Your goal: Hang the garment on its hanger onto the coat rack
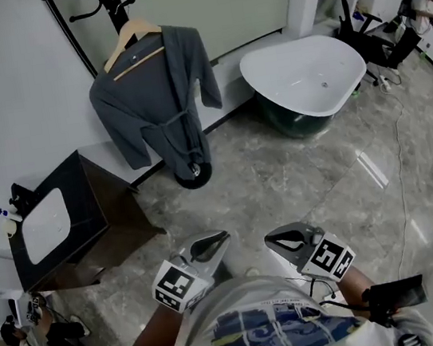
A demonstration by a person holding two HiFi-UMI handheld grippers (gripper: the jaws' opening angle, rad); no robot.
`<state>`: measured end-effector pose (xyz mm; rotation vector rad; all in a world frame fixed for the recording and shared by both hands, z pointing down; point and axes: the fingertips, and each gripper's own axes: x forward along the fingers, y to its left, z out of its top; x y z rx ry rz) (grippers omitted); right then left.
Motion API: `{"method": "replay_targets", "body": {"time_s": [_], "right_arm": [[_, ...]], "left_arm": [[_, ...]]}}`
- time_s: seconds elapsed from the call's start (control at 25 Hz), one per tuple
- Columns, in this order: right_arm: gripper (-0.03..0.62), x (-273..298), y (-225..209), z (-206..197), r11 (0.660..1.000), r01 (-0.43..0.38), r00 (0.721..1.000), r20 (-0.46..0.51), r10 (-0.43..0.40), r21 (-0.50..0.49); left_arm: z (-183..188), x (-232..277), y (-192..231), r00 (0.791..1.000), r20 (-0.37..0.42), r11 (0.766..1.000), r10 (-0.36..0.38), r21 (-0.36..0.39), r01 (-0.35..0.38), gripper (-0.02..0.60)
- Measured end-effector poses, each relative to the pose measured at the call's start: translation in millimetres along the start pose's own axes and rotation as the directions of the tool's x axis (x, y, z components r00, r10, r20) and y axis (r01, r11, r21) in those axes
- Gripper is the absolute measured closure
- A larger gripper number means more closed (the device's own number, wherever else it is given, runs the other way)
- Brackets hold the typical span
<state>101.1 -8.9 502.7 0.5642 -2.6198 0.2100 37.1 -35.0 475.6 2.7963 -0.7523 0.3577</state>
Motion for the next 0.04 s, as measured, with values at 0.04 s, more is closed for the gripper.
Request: {"method": "replay_targets", "body": {"time_s": [0.04], "right_arm": [[0.592,3.7,-2.8,2.9,1.000,-0.002,1.000,0.000,0.002,-0.002]], "left_arm": [[2.3,-2.4,9.1,1.000,0.003,1.000,0.012,0.000,-0.012,0.551]]}}
